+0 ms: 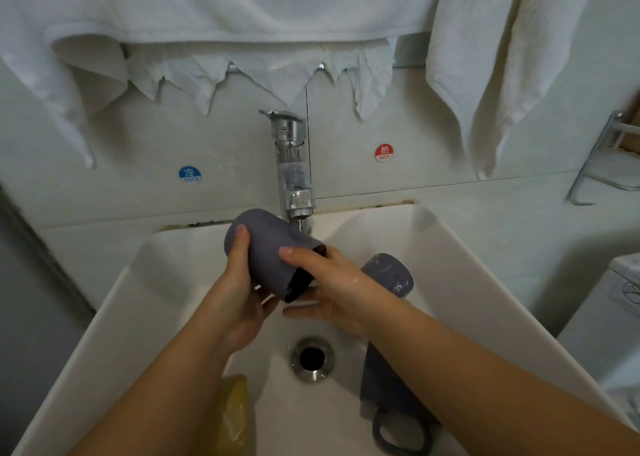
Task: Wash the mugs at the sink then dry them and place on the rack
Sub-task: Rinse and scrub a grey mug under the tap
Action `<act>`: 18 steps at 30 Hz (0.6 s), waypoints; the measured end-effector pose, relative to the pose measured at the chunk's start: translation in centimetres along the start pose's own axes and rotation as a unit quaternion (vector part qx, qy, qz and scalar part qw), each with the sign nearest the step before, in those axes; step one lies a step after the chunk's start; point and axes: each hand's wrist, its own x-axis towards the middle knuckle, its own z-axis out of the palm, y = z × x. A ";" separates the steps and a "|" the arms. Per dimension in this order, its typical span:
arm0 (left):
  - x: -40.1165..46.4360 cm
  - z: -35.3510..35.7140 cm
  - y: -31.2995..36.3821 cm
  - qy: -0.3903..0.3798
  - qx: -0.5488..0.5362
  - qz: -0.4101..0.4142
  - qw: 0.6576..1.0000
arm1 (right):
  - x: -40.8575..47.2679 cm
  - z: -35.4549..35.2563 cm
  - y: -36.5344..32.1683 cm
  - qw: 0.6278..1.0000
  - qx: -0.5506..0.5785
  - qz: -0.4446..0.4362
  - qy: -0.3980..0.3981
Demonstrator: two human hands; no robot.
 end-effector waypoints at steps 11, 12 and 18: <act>-1.7 -0.1 0.8 -0.015 0.626 0.317 0.712 | -0.9 -1.9 -1.0 0.907 -0.371 -0.190 0.056; -1.5 0.1 0.7 -0.013 0.620 0.337 0.709 | -1.0 -1.8 -1.1 0.906 -0.372 -0.196 0.042; -0.3 -2.2 1.1 0.012 0.573 0.332 0.749 | -1.8 -2.0 -0.9 0.885 -0.379 -0.264 0.061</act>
